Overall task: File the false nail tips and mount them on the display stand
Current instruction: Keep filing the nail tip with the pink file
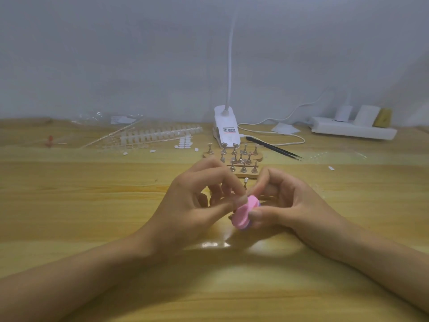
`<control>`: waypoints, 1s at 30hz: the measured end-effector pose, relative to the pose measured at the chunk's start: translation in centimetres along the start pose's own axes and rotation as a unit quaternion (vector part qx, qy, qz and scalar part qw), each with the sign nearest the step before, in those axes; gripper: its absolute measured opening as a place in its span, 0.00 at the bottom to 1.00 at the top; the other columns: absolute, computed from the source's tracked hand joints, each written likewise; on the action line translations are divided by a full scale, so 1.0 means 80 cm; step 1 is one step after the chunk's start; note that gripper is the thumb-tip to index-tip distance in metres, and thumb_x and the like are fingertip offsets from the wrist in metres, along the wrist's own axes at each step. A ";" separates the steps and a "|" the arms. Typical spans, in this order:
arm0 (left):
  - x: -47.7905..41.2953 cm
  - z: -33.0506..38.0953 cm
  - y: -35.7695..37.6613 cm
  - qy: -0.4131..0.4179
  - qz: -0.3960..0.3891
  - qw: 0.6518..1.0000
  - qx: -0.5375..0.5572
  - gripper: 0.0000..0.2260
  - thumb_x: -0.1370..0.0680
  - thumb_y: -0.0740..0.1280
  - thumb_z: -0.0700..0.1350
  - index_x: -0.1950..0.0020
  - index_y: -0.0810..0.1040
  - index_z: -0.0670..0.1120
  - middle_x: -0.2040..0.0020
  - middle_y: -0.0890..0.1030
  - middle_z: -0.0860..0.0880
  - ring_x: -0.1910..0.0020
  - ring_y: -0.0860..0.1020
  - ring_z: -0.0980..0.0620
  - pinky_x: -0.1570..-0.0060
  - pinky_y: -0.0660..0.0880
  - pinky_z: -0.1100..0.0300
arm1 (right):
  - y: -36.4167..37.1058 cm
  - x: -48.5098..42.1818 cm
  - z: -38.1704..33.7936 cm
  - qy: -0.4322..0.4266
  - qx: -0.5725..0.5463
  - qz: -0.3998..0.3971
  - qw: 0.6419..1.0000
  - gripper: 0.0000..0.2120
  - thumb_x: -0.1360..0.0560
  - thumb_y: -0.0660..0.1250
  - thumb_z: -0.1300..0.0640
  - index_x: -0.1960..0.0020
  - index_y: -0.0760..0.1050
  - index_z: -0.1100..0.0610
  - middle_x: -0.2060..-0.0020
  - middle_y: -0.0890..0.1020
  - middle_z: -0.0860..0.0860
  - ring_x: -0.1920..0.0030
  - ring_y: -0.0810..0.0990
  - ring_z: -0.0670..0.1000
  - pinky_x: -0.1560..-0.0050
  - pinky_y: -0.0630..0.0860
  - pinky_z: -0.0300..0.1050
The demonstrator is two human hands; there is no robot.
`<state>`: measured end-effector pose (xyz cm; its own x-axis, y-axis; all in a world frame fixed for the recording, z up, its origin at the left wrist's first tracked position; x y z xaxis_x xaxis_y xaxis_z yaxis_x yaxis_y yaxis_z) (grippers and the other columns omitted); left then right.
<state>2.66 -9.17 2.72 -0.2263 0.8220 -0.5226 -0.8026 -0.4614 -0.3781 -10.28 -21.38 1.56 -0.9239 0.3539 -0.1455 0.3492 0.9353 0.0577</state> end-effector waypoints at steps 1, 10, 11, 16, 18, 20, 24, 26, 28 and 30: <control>-0.001 -0.001 -0.001 -0.006 0.001 1.000 0.006 0.04 0.28 0.74 0.47 0.60 0.82 0.49 0.57 0.74 0.52 0.62 0.74 0.51 0.71 0.71 0.48 | 0.001 0.000 -0.001 -0.004 0.002 0.000 1.000 0.12 0.32 0.78 0.62 0.57 0.76 0.53 0.55 0.85 0.54 0.58 0.86 0.53 0.60 0.82 0.42; -0.002 -0.003 -0.003 -0.034 -0.003 0.999 0.016 0.07 0.30 0.75 0.52 0.61 0.82 0.50 0.58 0.75 0.53 0.62 0.74 0.54 0.69 0.70 0.47 | -0.001 0.001 -0.001 0.014 0.040 0.023 0.999 0.12 0.32 0.79 0.57 0.57 0.76 0.52 0.54 0.86 0.54 0.56 0.87 0.55 0.59 0.83 0.47; -0.002 -0.004 -0.004 -0.036 0.002 0.999 0.015 0.06 0.30 0.75 0.50 0.61 0.82 0.50 0.58 0.75 0.53 0.62 0.74 0.53 0.69 0.70 0.47 | -0.003 0.001 -0.001 0.009 0.028 0.041 0.999 0.11 0.32 0.78 0.58 0.58 0.76 0.52 0.55 0.86 0.55 0.56 0.87 0.55 0.60 0.83 0.45; -0.002 -0.004 -0.003 -0.036 0.003 0.999 0.021 0.04 0.29 0.74 0.47 0.61 0.82 0.48 0.58 0.75 0.52 0.62 0.74 0.54 0.69 0.71 0.43 | 0.001 0.003 -0.002 0.006 0.035 0.024 0.999 0.14 0.32 0.79 0.58 0.56 0.74 0.54 0.54 0.86 0.57 0.55 0.87 0.57 0.60 0.83 0.47; -0.002 -0.005 -0.003 -0.038 0.008 0.999 0.021 0.04 0.29 0.74 0.47 0.61 0.82 0.48 0.59 0.75 0.51 0.62 0.74 0.54 0.68 0.71 0.44 | 0.000 0.003 -0.003 -0.001 0.022 0.040 0.999 0.14 0.31 0.79 0.58 0.56 0.74 0.55 0.54 0.86 0.56 0.55 0.87 0.56 0.61 0.83 0.45; -0.003 -0.006 -0.005 -0.053 0.023 0.998 0.024 0.04 0.29 0.74 0.47 0.62 0.81 0.49 0.59 0.75 0.51 0.62 0.74 0.55 0.67 0.71 0.44 | -0.004 0.003 -0.003 -0.001 -0.003 0.074 0.997 0.12 0.31 0.77 0.57 0.56 0.74 0.55 0.55 0.86 0.57 0.53 0.87 0.56 0.61 0.82 0.43; -0.003 -0.006 -0.005 -0.049 0.024 0.998 0.023 0.04 0.29 0.74 0.46 0.62 0.81 0.49 0.59 0.75 0.52 0.63 0.74 0.55 0.68 0.71 0.45 | 0.004 0.003 -0.002 -0.007 0.021 0.024 0.999 0.11 0.30 0.78 0.60 0.58 0.75 0.53 0.53 0.86 0.58 0.55 0.87 0.60 0.59 0.83 0.47; -0.002 -0.007 -0.006 -0.049 0.025 0.998 0.022 0.04 0.29 0.74 0.46 0.62 0.81 0.49 0.59 0.74 0.51 0.63 0.74 0.56 0.68 0.71 0.46 | -0.002 0.003 -0.005 -0.015 0.007 0.083 0.996 0.12 0.32 0.80 0.58 0.59 0.77 0.51 0.54 0.86 0.58 0.54 0.87 0.57 0.61 0.82 0.43; -0.001 -0.006 -0.005 -0.047 0.021 0.998 0.024 0.04 0.29 0.74 0.46 0.61 0.81 0.49 0.59 0.74 0.51 0.62 0.73 0.56 0.68 0.71 0.47 | -0.005 0.003 -0.004 -0.014 0.018 0.088 0.996 0.13 0.35 0.81 0.57 0.59 0.76 0.51 0.53 0.86 0.57 0.54 0.87 0.58 0.61 0.82 0.43; -0.002 -0.005 -0.004 -0.042 0.018 0.999 0.021 0.04 0.29 0.74 0.47 0.62 0.81 0.48 0.60 0.75 0.51 0.63 0.73 0.55 0.68 0.70 0.50 | 0.001 0.003 -0.003 -0.017 0.035 0.042 0.998 0.13 0.33 0.80 0.59 0.58 0.75 0.55 0.54 0.85 0.58 0.56 0.87 0.59 0.61 0.82 0.44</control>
<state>3.17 -9.28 2.60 -0.2991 0.8314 -0.4684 -0.8149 -0.4779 -0.3279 -10.49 -21.21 1.76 -0.8857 0.4294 -0.1763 0.4358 0.9000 0.0026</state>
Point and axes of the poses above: each hand's wrist, its own x-axis away from the middle knuckle, its own y-axis out of the palm, z = x × y, the point moved 3 cm from there along -x, towards the middle knuckle
